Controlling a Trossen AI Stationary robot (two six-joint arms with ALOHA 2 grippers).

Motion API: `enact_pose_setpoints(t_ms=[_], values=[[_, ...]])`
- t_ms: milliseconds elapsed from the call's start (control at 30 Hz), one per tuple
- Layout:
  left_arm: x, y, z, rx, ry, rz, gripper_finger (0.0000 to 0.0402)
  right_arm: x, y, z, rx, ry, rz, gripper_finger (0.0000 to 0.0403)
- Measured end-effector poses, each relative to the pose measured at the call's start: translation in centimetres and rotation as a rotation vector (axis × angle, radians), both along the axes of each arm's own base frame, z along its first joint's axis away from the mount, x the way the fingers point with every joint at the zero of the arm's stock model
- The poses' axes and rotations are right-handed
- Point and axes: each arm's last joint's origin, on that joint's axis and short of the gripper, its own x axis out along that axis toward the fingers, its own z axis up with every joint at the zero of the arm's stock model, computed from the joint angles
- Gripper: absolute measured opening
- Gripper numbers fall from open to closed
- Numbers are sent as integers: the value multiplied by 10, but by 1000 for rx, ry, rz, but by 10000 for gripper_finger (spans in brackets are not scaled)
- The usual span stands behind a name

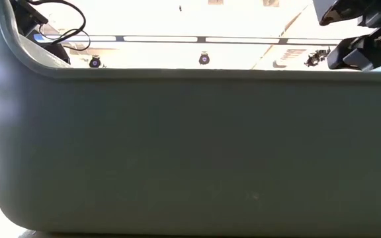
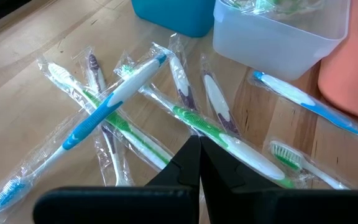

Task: Pick & Place Toothbrushes
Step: Put the green toothbrush into the transparent bin

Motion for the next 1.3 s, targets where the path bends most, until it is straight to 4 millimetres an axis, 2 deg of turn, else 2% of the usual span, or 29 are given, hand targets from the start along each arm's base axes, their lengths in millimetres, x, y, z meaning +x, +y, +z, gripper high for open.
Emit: enact_pose_setpoints(t_ms=[300,733,967,1300], values=[[0,0,0,0,0,0,0,0,4,-4,-1,7,5,213],[0,0,0,0,0,0,0,13,21,-40,-9,26,35,213],[0,0,0,0,1,0,0,10,32,-58,-2,85,73,213],[0,0,-1,0,8,0,0,4,41,-60,-18,82,100,213]])
